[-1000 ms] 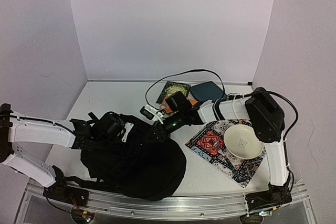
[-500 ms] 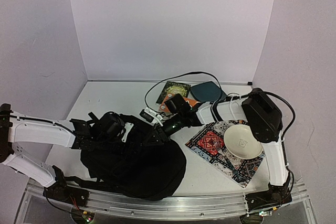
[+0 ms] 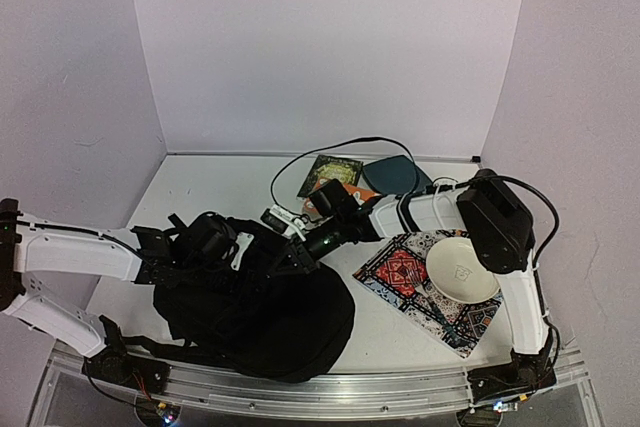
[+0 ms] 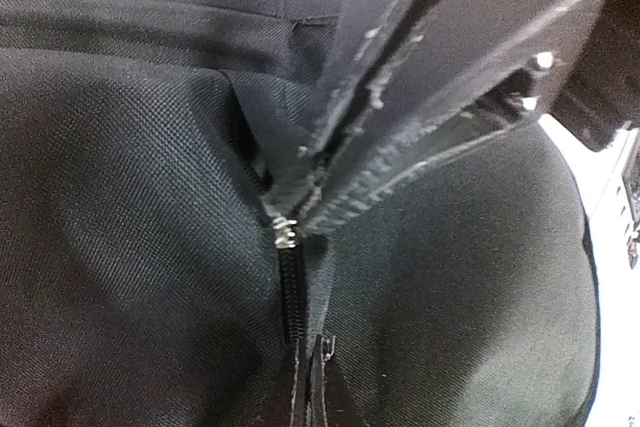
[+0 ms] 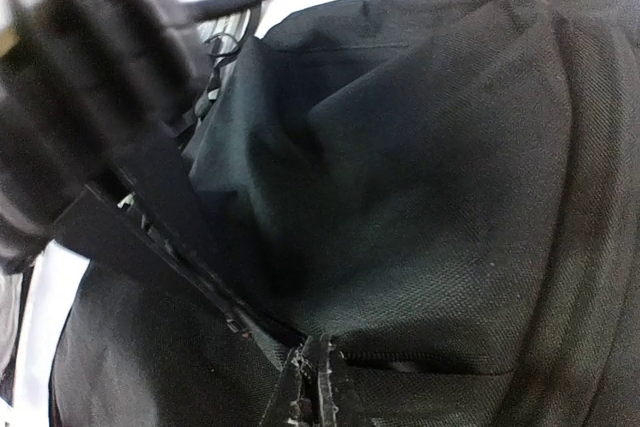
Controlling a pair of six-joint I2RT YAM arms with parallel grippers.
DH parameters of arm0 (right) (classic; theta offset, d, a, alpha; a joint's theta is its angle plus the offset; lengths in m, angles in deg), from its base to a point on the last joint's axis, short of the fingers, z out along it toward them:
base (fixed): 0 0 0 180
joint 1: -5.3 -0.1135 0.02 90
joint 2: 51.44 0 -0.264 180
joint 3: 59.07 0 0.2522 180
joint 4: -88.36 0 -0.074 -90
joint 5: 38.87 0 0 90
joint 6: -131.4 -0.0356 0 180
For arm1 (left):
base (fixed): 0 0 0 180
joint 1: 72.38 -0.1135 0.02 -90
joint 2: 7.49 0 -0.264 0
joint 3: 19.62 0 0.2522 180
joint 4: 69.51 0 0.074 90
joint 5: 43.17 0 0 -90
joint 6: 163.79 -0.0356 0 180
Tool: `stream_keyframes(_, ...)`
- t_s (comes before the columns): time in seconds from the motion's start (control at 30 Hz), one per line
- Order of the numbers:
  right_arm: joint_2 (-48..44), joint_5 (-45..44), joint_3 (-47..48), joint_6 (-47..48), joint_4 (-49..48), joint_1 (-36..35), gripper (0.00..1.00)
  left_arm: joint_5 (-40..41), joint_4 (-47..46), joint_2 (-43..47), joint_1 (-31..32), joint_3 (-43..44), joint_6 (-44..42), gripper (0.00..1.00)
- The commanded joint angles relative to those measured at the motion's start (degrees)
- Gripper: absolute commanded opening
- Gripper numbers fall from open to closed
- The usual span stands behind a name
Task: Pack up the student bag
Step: Zip the lower front pocket of the student bag.
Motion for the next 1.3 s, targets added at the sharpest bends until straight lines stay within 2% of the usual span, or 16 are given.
stream_keyframes(0.0, -1.59, -3.82, 0.23, -1.19, -0.22, 1.59, 0.00, -2.38, -0.03, 4.41, -0.02, -1.04, 0.82, 0.00)
stream_keyframes(0.3, -3.50, -19.31, -0.55, -6.99, 1.13, 5.08, 0.00, -5.32, 0.91, 7.95, -0.02, -3.59, 1.43, 0.00)
stream_keyframes(0.53, -3.56, -31.02, -2.00, -13.64, 3.89, 8.83, 0.00, -4.65, 2.98, 10.64, -0.01, -3.97, 1.55, 0.00)
stream_keyframes(0.63, -4.51, -32.18, -2.27, -14.76, 4.03, 9.67, 0.00, -2.58, 4.11, 11.15, -0.02, -4.10, 1.61, 0.00)
stream_keyframes(0.83, -5.07, -25.41, 1.02, -13.60, 4.16, 9.27, 0.00, 6.01, 3.80, 7.14, -0.51, -0.25, 0.52, 0.00)
stream_keyframes(0.9, -5.40, -25.06, 2.03, -13.31, 4.09, 9.25, 0.05, 9.80, 2.78, 3.29, -1.76, 2.54, -0.89, 0.00)
stream_keyframes(1.03, -8.22, -26.53, 2.42, -13.38, 4.17, 9.26, 0.21, 10.92, 0.99, -4.23, -6.35, 8.92, -2.16, 0.00)
stream_keyframes(1.07, -9.90, -27.20, 1.56, -13.38, 4.17, 9.22, 0.29, 11.22, 0.64, -5.55, -7.15, 10.54, -2.42, 0.00)
stream_keyframes(1.13, -13.08, -29.13, -1.04, -13.54, 4.10, 8.88, 0.41, 12.27, 0.11, -7.23, -8.24, 13.45, -2.36, 0.00)
stream_keyframes(1.27, -19.78, -34.13, -7.24, -14.14, 3.90, 6.47, 0.53, 12.98, -1.50, -10.74, -10.61, 18.09, -1.80, 0.00)
